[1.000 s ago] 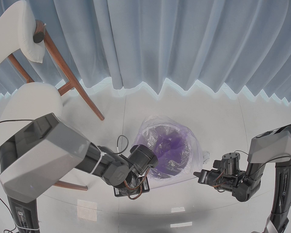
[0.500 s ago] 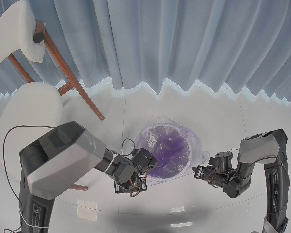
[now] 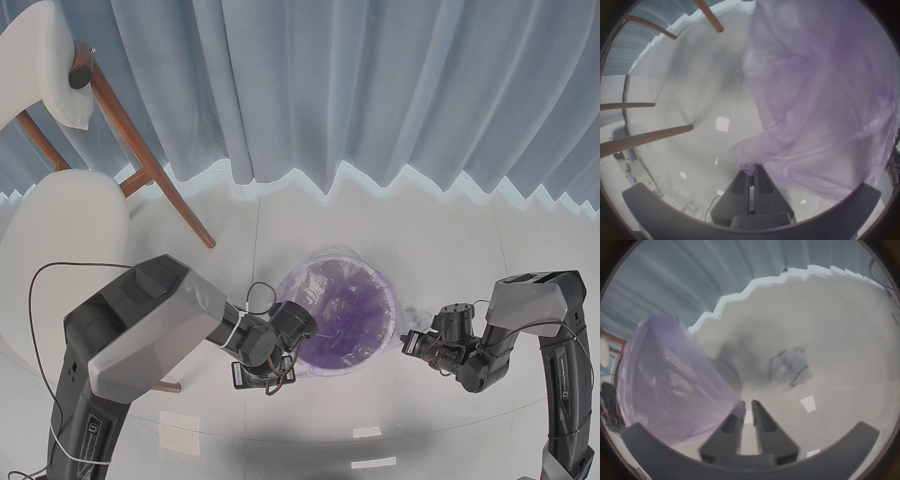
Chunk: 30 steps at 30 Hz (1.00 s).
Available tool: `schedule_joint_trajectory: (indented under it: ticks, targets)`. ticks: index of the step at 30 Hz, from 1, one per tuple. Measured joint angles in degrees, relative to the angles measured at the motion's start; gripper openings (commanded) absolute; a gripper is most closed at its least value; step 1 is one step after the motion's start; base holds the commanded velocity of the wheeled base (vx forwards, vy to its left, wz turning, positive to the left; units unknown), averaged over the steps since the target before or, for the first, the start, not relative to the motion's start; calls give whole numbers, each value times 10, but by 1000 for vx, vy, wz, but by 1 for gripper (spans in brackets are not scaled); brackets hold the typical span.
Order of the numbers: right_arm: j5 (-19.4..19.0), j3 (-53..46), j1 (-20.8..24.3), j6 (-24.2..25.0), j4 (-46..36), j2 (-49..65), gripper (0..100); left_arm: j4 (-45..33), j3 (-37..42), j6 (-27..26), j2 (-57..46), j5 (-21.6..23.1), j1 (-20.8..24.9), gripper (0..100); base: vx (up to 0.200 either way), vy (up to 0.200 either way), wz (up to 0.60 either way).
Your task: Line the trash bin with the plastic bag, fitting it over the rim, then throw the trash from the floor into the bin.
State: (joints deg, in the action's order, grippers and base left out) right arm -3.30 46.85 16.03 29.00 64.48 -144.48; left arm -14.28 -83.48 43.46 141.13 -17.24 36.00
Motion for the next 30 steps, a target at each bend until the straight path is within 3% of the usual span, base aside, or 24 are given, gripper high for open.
schedule_joint_trajectory:
  ticks: [1, 7, 15, 22, 26, 30]
  targets:
    - [0, -1, -2, 0, 0, 2, 100, -1, 1, 0, 0, 0, -2, 100, 0, 0, 0]
    - [-12, -52, 1, -1, 12, 26, 100, 8, 29, 4, -24, 2, 1, 100, 0, 0, 0]
    - [-48, -162, -4, -3, 148, 68, 100, 86, 159, 20, -117, 16, 22, 100, 0, 0, 0]
    - [-81, -220, -18, -2, 194, 111, 100, 141, 263, 27, -189, 21, 30, 100, 0, 0, 0]
    - [-96, -230, -33, 0, 197, 141, 100, 171, 290, 25, -245, 36, 26, 100, 0, 0, 0]
    - [-101, -223, -46, 0, 197, 166, 100, 229, 300, -5, -293, 63, -6, 100, 0, 0, 0]
